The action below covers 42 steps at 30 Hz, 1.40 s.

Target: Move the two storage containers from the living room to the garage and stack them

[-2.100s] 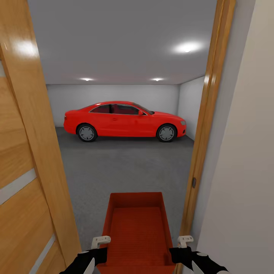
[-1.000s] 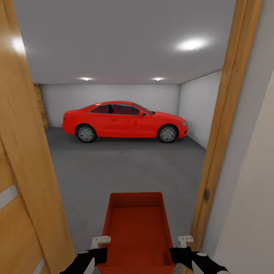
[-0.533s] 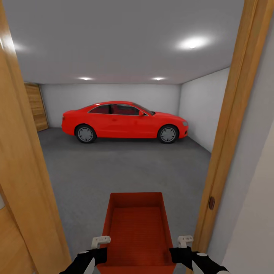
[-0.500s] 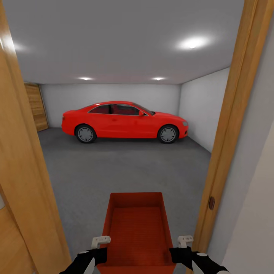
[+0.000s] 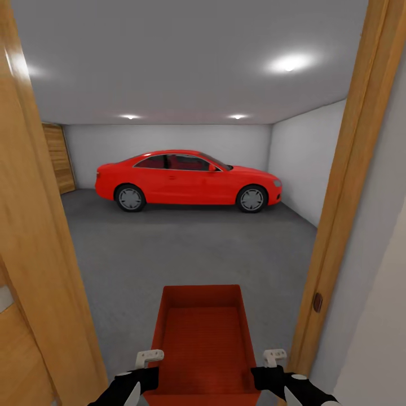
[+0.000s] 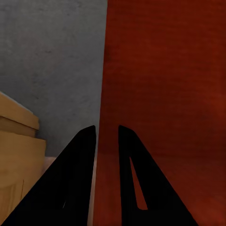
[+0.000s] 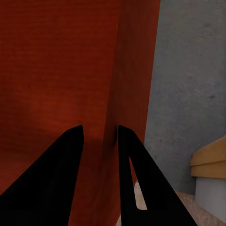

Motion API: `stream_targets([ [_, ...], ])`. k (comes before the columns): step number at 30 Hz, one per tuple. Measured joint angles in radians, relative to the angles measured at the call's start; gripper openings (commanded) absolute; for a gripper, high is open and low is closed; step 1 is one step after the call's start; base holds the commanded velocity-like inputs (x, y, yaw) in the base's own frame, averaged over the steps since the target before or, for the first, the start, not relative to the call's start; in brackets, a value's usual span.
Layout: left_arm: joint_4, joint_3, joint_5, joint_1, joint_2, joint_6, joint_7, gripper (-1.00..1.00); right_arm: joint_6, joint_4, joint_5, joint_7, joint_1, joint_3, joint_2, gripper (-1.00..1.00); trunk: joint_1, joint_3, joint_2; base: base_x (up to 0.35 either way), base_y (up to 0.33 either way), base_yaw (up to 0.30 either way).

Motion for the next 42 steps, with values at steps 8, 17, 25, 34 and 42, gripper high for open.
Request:
stream_targets([
  [8, 0.0, 0.0, 0.0, 0.0, 0.0, 0.0, 0.0, -1.0, 0.0, 0.0, 0.0, 0.0, 0.0, 0.0, 0.0, -1.0, 0.0, 0.0, 0.0, 0.027, 0.0, 0.012],
  [17, 0.0, 0.0, 0.0, 0.0, 0.0, 0.0, 0.0, -1.0, 0.0, 0.0, 0.0, 0.0, 0.0, 0.0, 0.0, -1.0, -0.001, 0.0, 0.0, 0.28, 0.0, 0.0],
  [25, 0.0, 0.0, 0.0, 0.0, 0.0, -0.001, 0.0, -1.0, -0.001, 0.0, 0.0, 0.0, 0.0, 0.0, 0.0, -1.0, 0.0, 0.0, 0.0, 0.161, 0.0, 0.0],
  [34, 0.0, -0.001, 0.0, 0.0, 0.0, -0.001, 0.0, -1.0, -0.001, 0.0, 0.0, 0.0, 0.0, 0.0, 0.0, -1.0, 0.0, 0.0, 0.0, 0.03, 0.002, 0.0],
  [42, 0.0, -0.001, 0.0, 0.0, 0.0, 0.0, 0.0, -1.0, 0.0, 0.0, 0.0, 0.0, 0.0, 0.0, 0.0, -1.0, -0.001, 0.0, 0.0, 0.251, 0.013, 0.0],
])
